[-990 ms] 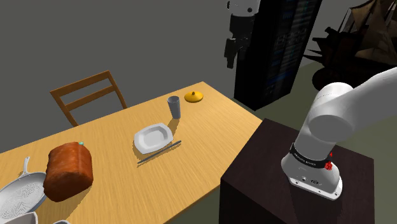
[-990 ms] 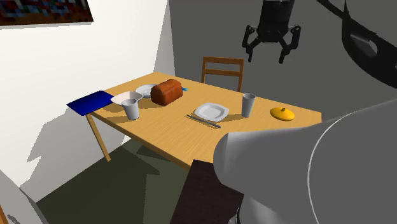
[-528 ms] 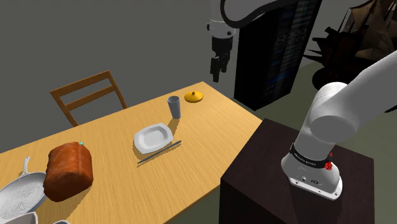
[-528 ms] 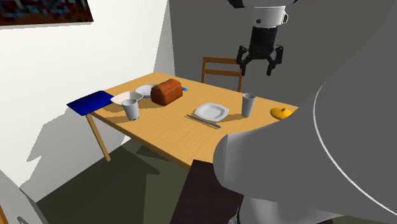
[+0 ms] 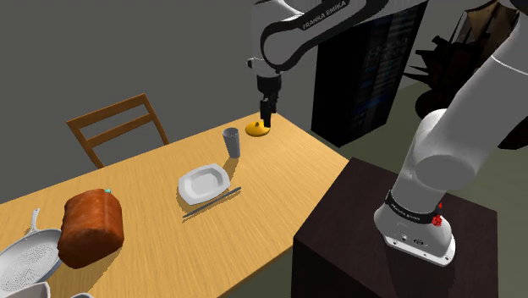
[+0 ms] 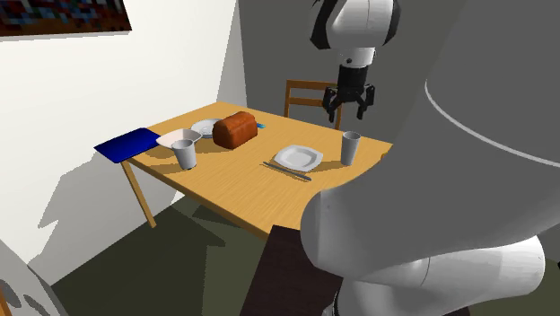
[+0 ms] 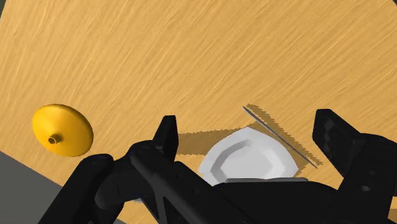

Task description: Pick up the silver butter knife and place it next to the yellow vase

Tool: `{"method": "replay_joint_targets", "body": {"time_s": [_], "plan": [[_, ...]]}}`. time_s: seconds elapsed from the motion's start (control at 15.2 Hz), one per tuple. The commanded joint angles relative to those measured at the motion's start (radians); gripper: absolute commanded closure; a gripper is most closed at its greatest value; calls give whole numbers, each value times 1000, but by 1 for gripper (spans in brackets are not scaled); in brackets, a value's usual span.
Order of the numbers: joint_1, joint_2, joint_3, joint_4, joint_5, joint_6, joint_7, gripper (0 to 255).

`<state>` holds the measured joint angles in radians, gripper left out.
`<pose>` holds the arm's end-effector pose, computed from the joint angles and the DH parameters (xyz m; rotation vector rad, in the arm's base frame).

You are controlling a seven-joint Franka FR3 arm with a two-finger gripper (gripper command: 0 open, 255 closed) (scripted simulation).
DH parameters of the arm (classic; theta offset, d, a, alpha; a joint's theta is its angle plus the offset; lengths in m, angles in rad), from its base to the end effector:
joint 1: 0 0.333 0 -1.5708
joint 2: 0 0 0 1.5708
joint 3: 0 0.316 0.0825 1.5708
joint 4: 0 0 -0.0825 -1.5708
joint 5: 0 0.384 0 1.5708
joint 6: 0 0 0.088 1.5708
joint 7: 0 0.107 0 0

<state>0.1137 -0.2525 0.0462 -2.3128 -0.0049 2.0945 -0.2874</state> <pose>0.4642 0.0753 0.4478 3.0450 0.6944 0.0513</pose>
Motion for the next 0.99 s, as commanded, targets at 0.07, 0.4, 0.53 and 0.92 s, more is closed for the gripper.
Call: {"method": "replay_joint_targets", "body": {"time_s": [0.07, 0.4, 0.53, 0.92], "plan": [[15, 105, 6, 33, -6, 65, -58, 0], [38, 287, 26, 117, -23, 150, -142, 0], [47, 359, 35, 157, -33, 177, -172, 0], [76, 573, 63, 292, -77, 238, -252, 0]]}}
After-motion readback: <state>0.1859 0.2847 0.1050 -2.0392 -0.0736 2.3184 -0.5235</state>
